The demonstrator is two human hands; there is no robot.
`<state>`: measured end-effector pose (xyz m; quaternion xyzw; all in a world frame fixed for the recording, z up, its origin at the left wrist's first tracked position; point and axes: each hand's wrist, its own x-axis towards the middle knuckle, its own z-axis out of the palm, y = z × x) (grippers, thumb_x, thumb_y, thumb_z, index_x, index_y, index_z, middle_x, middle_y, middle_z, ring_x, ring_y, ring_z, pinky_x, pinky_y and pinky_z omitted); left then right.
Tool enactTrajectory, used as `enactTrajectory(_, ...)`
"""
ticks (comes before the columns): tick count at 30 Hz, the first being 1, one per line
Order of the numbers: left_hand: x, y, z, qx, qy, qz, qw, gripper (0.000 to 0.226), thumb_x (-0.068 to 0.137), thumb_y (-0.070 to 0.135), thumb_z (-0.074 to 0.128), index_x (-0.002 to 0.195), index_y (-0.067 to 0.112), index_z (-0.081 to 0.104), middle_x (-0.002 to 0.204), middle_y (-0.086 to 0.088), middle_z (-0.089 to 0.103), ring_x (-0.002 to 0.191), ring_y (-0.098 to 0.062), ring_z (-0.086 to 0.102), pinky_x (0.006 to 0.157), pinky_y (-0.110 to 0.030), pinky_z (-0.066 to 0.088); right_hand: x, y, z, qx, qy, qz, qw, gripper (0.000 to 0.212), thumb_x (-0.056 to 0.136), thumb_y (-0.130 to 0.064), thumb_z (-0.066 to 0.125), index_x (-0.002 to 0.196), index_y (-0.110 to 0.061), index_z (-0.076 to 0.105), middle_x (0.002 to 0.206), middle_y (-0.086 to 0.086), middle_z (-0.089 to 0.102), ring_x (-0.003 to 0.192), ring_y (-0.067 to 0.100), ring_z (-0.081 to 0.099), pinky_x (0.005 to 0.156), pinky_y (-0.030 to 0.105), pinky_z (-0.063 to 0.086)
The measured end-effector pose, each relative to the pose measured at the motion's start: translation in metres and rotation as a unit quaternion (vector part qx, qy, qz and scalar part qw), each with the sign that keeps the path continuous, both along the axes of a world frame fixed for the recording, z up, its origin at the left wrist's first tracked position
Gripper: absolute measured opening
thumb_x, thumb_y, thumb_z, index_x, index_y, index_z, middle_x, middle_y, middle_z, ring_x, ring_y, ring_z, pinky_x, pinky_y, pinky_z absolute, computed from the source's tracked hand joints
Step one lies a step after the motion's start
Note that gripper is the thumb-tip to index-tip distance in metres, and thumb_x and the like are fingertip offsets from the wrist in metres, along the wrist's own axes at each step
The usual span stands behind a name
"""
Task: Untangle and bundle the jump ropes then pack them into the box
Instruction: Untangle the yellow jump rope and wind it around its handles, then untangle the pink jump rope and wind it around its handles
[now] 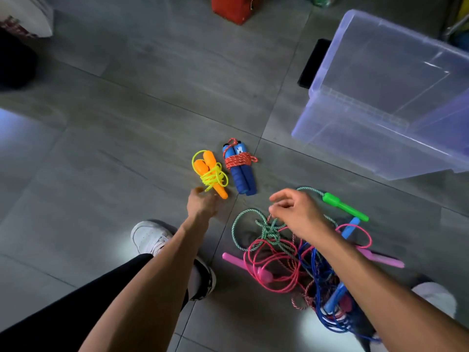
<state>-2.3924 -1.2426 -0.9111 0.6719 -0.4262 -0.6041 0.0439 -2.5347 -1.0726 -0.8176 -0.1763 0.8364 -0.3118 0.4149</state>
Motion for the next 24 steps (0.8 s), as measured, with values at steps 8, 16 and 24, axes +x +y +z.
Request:
enactTrajectory(8,0.008,0.066,0.073,-0.050,0.063,-0.130,0.988,0.013,0.076,0.008,0.058,0.074,0.020,0.064,0.069,-0.003,0.063,0.065,-0.021,0.057,0.060,-0.029,0.045,0.018,0.074,0.032,-0.023,0.033,-0.036,0.999,0.021,0.080,-0.009,0.072,0.080,-0.028,0.066,0.078,-0.005,0.071,0.075,0.012,0.067,0.075,0.027,0.052)
enactTrajectory(16,0.018,0.165,0.096,-0.118,0.028,-0.402,0.907,0.017,0.082,0.003,0.065,0.080,0.018,0.073,0.083,-0.003,0.070,0.081,-0.014,0.063,0.078,-0.019,0.049,0.047,0.220,0.035,0.048,0.034,-0.122,0.991,0.023,0.079,-0.004,0.072,0.077,-0.026,0.064,0.080,0.002,0.071,0.066,0.008,0.061,0.071,0.026,0.047)
enactTrajectory(24,0.034,0.196,0.061,-0.214,-0.135,-0.621,0.742,0.032,0.093,0.026,0.059,0.125,0.024,0.062,0.114,-0.011,0.067,0.103,-0.034,0.065,0.083,-0.042,0.052,0.070,0.269,0.000,0.070,-0.007,-0.163,0.984,0.013,0.081,-0.001,0.068,0.085,-0.014,0.067,0.068,-0.002,0.063,0.056,0.001,0.055,0.053,0.012,0.041)
